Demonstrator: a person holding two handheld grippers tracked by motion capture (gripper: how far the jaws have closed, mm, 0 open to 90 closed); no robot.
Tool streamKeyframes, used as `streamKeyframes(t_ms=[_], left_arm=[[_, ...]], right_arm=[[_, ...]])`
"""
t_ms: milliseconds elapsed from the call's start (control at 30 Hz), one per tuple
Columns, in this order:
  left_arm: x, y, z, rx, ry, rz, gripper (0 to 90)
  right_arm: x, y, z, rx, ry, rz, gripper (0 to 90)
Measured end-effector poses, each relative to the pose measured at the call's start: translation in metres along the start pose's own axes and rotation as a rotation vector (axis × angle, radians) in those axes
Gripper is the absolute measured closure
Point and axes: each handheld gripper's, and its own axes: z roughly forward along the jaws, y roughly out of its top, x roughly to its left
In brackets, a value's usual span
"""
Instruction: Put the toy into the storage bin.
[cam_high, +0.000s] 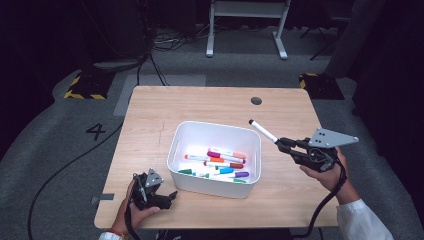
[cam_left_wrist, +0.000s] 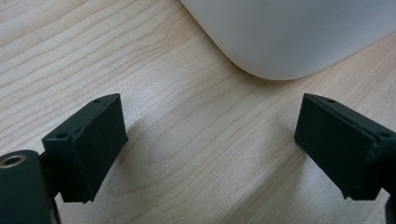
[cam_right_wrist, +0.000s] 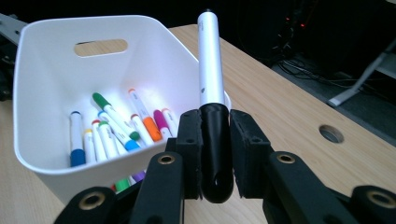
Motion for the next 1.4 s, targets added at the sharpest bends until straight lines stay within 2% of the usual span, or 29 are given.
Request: streamKeyframes(t_ms=[133, 400, 700, 833, 1067, 1333, 1400], left_arm=[[0.000, 0.000, 0.000, 0.002, -0.002, 0.001, 9.0], [0.000, 0.000, 0.000, 0.002, -0.001, 0.001, 9.0], [0.001, 0.001, 0.000, 0.004, -0.008, 0.003, 9.0], [0.000, 0.001, 0.000, 0.002, -0.005, 0.004, 9.0], [0.001, 0.001, 0.000, 0.003, -0.006, 0.004, 9.0], [0.000, 0.001, 0.000, 0.002, -0.005, 0.004, 9.0], [0.001, 0.001, 0.000, 0.002, -0.005, 0.004, 9.0]], right_arm=[[0.005, 0.014, 0.013, 0.016, 0.036, -0.038, 75.3], [0.014, 0.037, 0.046, 0.051, 0.118, -0.070, 75.3], [0.031, 0.045, 0.088, 0.156, 0.210, -0.119, 75.3], [0.035, 0.044, 0.101, 0.207, 0.249, -0.121, 75.2], [0.041, 0.037, 0.115, 0.305, 0.302, -0.152, 75.2], [0.048, 0.033, 0.115, 0.388, 0.367, -0.181, 75.2], [0.050, 0.033, 0.115, 0.395, 0.383, -0.191, 75.2]])
